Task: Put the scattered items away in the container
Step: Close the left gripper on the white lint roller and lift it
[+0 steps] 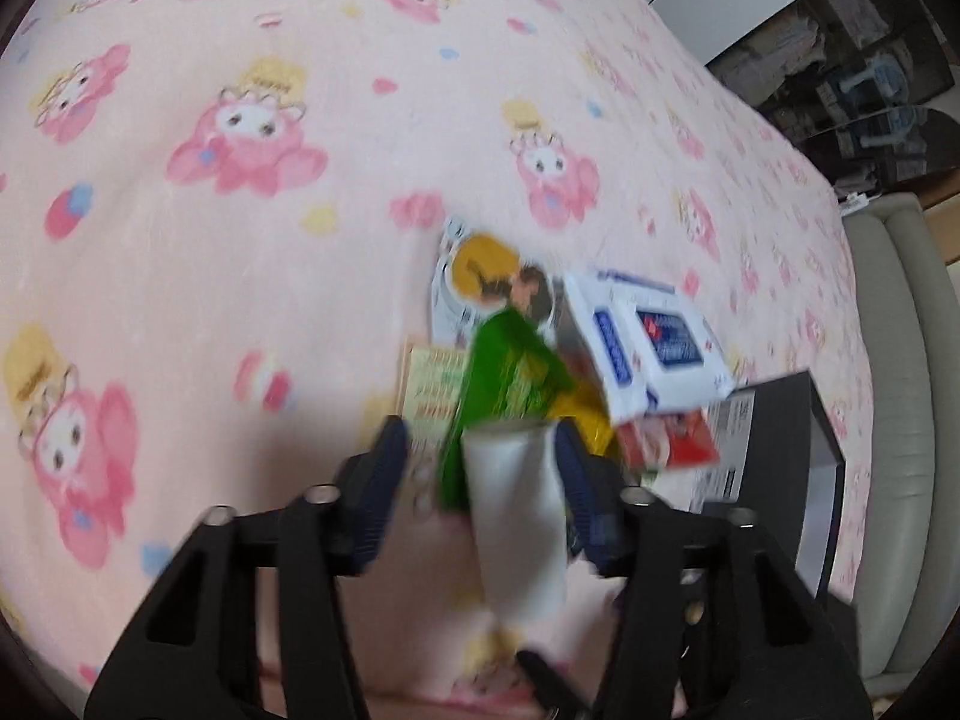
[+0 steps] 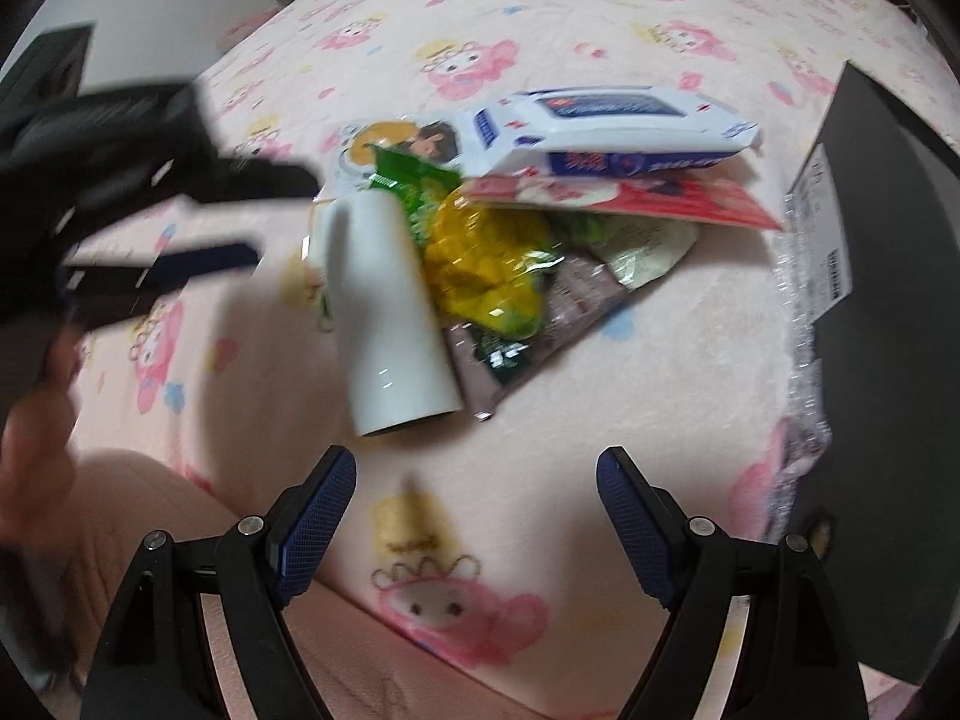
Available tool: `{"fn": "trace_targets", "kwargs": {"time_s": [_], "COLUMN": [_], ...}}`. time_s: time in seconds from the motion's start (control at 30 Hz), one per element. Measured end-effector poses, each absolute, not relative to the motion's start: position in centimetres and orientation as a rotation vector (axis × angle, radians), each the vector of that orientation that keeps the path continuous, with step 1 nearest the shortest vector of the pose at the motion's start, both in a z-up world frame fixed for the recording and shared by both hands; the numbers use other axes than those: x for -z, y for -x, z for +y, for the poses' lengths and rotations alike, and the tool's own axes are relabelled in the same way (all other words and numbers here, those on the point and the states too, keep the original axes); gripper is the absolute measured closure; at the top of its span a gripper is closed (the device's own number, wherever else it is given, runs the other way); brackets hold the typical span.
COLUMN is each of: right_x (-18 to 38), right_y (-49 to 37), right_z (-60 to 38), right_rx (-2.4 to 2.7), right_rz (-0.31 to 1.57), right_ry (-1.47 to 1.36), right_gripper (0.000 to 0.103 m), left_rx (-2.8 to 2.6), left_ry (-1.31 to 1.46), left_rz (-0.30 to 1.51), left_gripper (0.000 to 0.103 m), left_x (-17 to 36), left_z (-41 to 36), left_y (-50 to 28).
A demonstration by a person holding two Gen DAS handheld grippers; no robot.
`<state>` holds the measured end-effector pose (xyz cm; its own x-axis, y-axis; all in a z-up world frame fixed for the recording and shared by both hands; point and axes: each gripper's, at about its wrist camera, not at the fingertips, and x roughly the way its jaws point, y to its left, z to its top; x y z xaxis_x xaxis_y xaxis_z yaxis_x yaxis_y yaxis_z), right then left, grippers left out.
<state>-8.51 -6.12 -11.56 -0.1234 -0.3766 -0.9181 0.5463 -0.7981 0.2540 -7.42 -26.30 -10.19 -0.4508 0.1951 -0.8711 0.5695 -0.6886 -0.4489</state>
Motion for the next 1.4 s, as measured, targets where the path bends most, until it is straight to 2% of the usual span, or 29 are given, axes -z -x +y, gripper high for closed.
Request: {"fn": "trace_targets", "kwargs": {"time_s": [0.07, 0.13, 0.2, 0.57, 0.83, 0.93, 1.03, 1.23, 1.4], "right_x": [11.7, 11.9, 12.0, 10.0, 11.2, 12.1, 12.9, 13.2, 12.8], "right_y": [8.7, 9.0, 9.4, 11.2, 10.3, 10.3, 11.2, 13.0, 13.7], "right_z": [-6.2, -6.2, -6.2, -2.4, -2.8, -3.9, -4.7, -4.4, -3.4], "right_rx": [1.954, 1.946, 1.946, 2.078, 1.982, 1.963, 1.956, 1.991, 2.034], "right_rz": [0.174, 0.166, 0.154, 0.072, 0.111, 0.141, 0.139, 0.099, 0.112], "right_ry": [-1.552, -1.555, -1.561, -1.531, -1.54, -1.553, -1.575, -1.597, -1.602], "right_gripper": [0.025, 0.035, 0.039, 0.04, 0.041, 0.041, 0.041, 0.041, 0.041], "left_rx": [2.254, 2.262, 2.258, 2.267, 2.33, 2.348, 2.38, 2.372, 2.304], "left_ry": [-1.512, -1.54, -1.555, -1.691, -1.516, -1.471, -1.48, -1.539, -1.582], "left_rz": [1.143, 1.124, 1.094, 1.052, 0.988, 1.028, 1.08, 0.988, 1.009], "left_gripper": [0.072, 0.073, 0.073, 0.073, 0.072, 0.072, 0.072, 0.072, 0.072], "left_x": [10.9, 11.6, 11.4, 12.4, 9.6, 10.2, 11.3, 11.5, 12.2], "left_z": [-26.0, -25.2, -25.4, -19.1, -22.6, -23.8, -23.2, -23.0, -22.5], "left_y": [8.5, 9.1, 9.2, 8.4, 10.5, 12.2, 13.8, 12.1, 10.7]}}
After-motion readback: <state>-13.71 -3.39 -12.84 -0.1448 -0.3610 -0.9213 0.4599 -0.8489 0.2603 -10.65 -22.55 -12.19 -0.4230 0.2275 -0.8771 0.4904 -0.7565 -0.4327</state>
